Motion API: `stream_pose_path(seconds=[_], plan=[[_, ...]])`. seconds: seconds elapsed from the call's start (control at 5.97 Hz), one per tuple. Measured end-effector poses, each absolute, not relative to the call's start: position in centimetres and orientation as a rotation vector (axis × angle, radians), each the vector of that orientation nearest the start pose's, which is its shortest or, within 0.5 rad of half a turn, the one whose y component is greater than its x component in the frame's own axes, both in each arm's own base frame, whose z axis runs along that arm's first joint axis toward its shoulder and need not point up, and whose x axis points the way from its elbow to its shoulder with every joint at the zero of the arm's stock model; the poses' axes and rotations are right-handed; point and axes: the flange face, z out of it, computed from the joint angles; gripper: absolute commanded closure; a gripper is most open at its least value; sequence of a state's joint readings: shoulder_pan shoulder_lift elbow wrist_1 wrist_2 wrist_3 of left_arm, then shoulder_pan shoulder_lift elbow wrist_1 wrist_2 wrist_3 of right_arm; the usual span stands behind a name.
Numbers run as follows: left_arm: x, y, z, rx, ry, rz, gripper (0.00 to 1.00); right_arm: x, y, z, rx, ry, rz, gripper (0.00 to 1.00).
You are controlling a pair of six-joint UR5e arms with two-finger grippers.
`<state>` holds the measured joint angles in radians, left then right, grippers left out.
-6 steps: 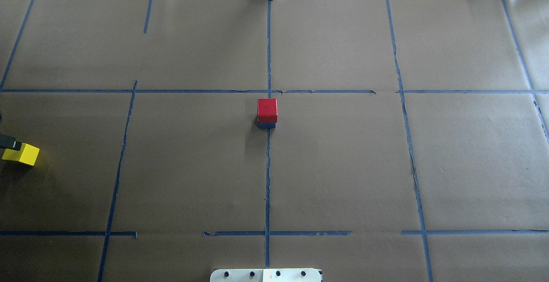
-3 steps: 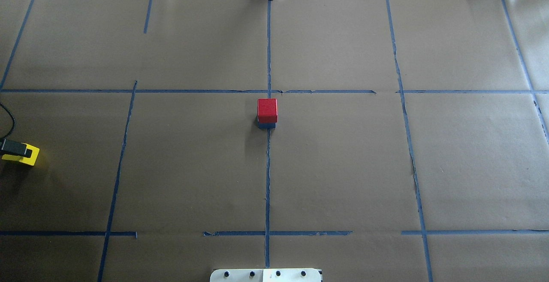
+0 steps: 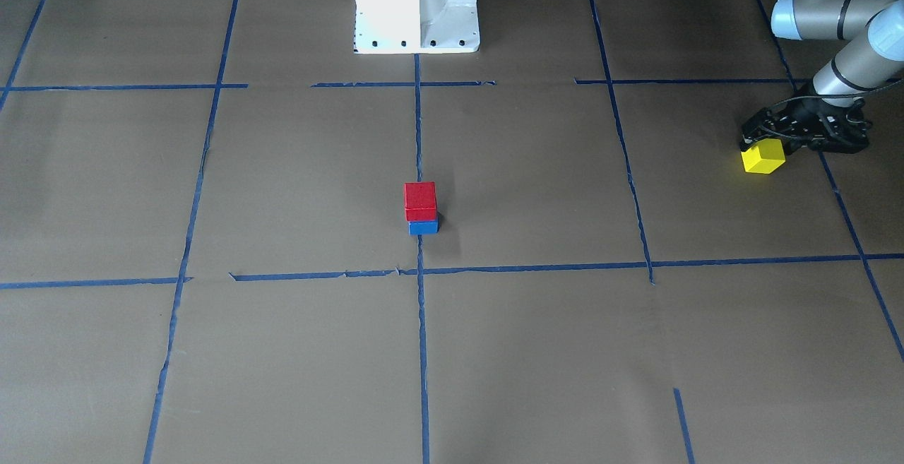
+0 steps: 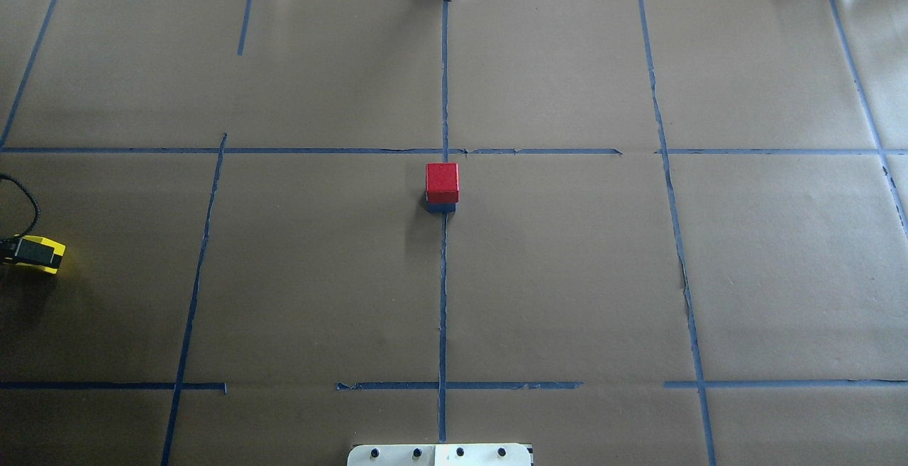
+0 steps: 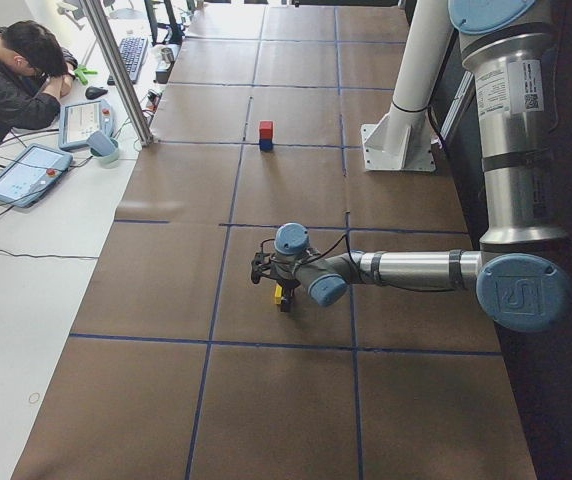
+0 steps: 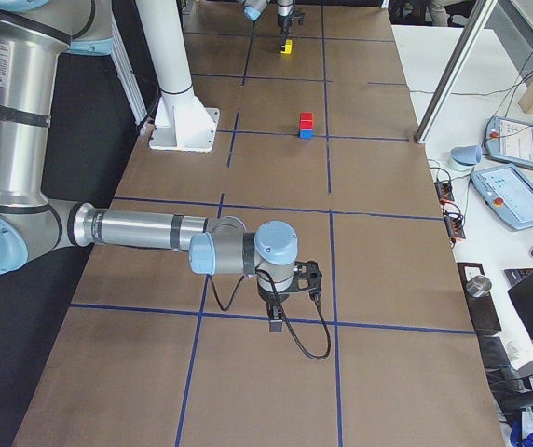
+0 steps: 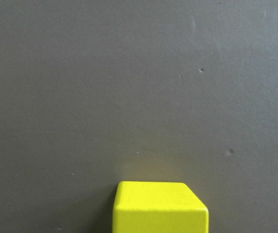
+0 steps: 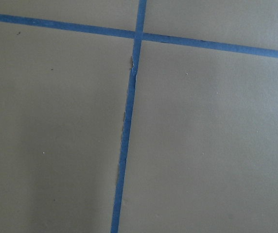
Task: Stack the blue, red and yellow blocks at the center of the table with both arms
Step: 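Carry the yellow cube with the left gripper above the red cube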
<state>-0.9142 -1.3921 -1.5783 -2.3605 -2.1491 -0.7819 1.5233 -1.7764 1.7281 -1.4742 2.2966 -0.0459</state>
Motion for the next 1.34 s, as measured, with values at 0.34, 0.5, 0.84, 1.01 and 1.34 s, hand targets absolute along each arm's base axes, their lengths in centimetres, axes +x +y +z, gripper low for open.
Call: stream_pose_path(seconds=[0.34, 0.5, 0.84, 1.01, 1.34], plan=[[21.4, -40.3, 65.5, 0.081, 0.821, 0.066, 1.00, 4.8, -41.1, 66.7, 0.045, -0.726, -0.107, 0.00], [21.7, -40.6, 64.3, 0.087, 0.829, 0.071, 1.00, 4.8, -41.1, 66.7, 0.046, -0.726, -0.107, 0.00], [23.1, -42.5, 56.1, 0.083, 0.823, 0.067, 1.00, 4.8, -41.1, 66.7, 0.046, -0.727, -0.106, 0.00], [24.4, -44.2, 49.3, 0.103, 0.833, 0.072, 1.00, 4.8, -41.1, 66.6, 0.047, -0.727, -0.106, 0.00], [29.5, -47.7, 35.3, 0.144, 0.875, 0.118, 1.00, 4.8, -41.2, 66.6, 0.047, -0.726, -0.106, 0.00]])
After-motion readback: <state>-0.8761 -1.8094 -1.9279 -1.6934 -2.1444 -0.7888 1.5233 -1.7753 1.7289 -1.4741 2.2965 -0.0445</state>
